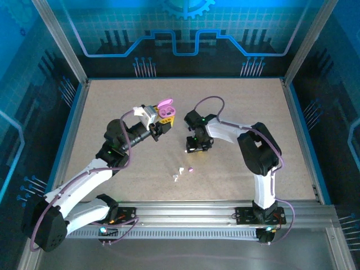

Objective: Insert wireless bluetooth earbuds into charging case

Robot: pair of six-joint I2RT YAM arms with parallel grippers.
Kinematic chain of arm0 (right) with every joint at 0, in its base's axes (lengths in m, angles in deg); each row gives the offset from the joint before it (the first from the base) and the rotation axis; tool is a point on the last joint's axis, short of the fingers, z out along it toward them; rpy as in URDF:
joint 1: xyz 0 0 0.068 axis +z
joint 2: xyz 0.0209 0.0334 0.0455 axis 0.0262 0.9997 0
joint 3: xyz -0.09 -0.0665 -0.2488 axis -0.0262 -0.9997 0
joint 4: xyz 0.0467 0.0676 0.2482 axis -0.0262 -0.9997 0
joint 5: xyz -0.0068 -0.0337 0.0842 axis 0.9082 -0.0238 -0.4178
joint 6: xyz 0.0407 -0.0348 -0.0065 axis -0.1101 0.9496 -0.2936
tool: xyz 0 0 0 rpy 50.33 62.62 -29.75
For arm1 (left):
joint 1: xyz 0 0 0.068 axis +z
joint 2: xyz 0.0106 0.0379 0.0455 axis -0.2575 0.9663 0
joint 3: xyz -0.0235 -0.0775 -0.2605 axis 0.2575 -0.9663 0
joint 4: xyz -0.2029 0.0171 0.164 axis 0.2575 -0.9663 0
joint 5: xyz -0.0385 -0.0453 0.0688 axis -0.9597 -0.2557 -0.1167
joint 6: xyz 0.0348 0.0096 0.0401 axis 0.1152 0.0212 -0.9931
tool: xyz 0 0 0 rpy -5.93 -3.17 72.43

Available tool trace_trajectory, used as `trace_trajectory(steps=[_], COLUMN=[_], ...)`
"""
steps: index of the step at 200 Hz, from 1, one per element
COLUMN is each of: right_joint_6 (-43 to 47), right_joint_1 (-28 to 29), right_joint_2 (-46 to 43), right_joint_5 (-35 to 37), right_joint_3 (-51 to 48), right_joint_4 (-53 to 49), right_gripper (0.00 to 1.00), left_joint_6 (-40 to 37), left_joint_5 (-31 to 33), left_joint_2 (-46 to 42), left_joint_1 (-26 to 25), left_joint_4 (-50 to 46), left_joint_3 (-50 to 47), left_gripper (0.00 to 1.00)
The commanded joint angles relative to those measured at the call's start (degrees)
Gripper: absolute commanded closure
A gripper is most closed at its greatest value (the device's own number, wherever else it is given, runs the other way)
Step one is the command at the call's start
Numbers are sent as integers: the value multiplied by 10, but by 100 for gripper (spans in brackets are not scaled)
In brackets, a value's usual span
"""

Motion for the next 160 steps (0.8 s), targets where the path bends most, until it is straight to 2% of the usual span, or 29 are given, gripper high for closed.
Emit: trace_trajectory(steps=[1, 30, 70, 132, 160], right_joint_6=[-7, -45, -93, -101, -94], right_joint_1=[-14, -22, -26, -26, -26], right_joint_2=[-30, -26, 3, 20, 26], right_joint_5=[-78, -115, -126, -123, -143], right_joint_3=[-15, -23, -22, -22, -20], right_joint_4=[50, 83, 98, 99, 118], right_gripper=[59, 59, 58, 58, 62], left_joint_6=[-8, -8, -10, -11, -11], left_joint_5=[9, 10, 11, 12, 12], left_joint_2=[-5, -6, -6, -6, -6], left_joint_1=[-1, -1, -1, -1, -1], left_joint_4=[10, 10, 10, 9, 9], left_joint_3=[-6, -7, -8, -8, -9], left_gripper=[65, 65, 65, 65, 65])
